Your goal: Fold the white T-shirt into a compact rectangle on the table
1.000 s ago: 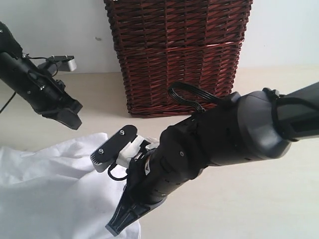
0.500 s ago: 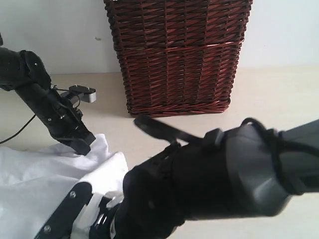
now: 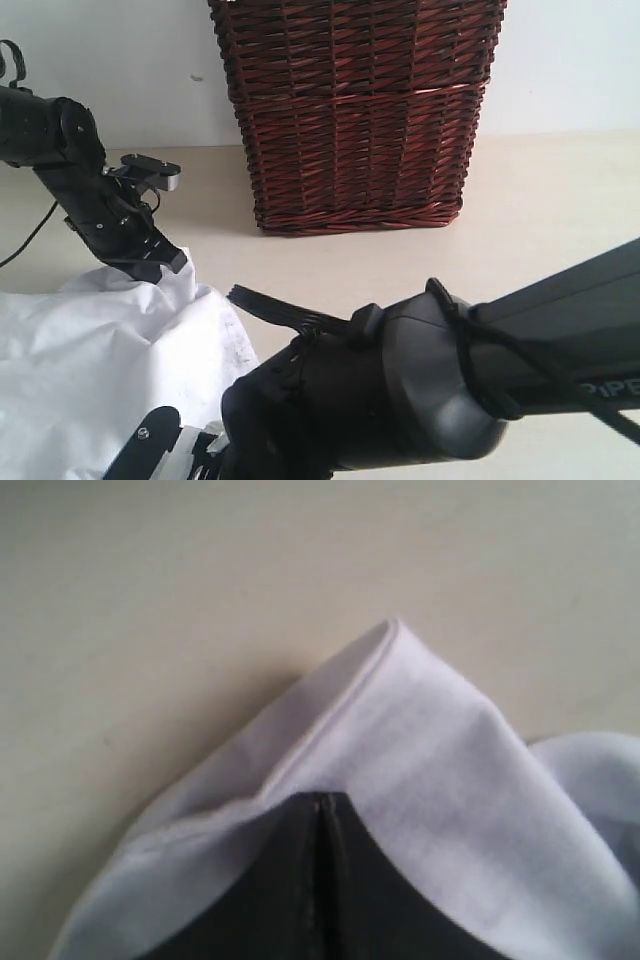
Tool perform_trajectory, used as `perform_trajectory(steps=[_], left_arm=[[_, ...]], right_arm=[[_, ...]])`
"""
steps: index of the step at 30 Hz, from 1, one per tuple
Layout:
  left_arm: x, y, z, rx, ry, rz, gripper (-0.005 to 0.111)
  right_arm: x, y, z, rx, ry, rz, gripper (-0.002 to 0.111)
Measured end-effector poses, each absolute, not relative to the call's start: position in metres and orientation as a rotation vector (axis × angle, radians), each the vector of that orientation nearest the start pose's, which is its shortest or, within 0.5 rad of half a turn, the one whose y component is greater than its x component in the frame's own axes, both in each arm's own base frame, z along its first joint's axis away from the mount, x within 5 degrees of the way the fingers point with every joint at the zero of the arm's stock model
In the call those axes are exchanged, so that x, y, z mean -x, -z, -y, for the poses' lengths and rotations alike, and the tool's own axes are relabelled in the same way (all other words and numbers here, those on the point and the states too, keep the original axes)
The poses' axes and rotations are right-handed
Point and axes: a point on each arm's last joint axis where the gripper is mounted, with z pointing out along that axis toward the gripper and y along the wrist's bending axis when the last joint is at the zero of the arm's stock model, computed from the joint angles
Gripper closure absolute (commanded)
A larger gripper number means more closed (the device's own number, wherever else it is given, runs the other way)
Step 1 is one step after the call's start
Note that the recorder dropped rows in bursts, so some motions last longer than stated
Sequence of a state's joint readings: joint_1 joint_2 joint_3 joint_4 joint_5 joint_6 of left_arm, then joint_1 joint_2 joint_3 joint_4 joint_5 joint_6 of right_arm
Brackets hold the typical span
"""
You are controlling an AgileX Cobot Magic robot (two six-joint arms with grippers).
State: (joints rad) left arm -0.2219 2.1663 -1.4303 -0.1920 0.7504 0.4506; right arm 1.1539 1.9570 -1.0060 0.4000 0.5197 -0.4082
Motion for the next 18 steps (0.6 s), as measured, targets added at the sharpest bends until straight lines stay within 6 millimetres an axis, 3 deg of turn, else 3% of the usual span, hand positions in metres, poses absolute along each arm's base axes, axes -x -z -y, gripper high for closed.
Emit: perform_trajectory(steps=[6,14,16,18], left_arm=[[-0.417,-0.117,0.105,-0.795,0.153,-2.778,0.107],[-0.436,-0.122,0.109,-0.811,0.140,-2.746,0.107],[-0.437,-0.130,0.110,-0.838,0.158,-2.784,0.107],[-0.436,-0.157,0.111,-0.851,0.172,-2.779,0.107]], right_arm=[[-0.121,-0.106,-0.316,1.762,-0.397,-2.508,0.108],[-0.112,-0.103,-0.294,1.731,-0.350,-2.575,0.108],[-0.112,-0.107,-0.291,1.744,-0.335,-2.558,0.108],[-0.111,-0.111,-0.287,1.771,-0.316,-2.539,0.108]])
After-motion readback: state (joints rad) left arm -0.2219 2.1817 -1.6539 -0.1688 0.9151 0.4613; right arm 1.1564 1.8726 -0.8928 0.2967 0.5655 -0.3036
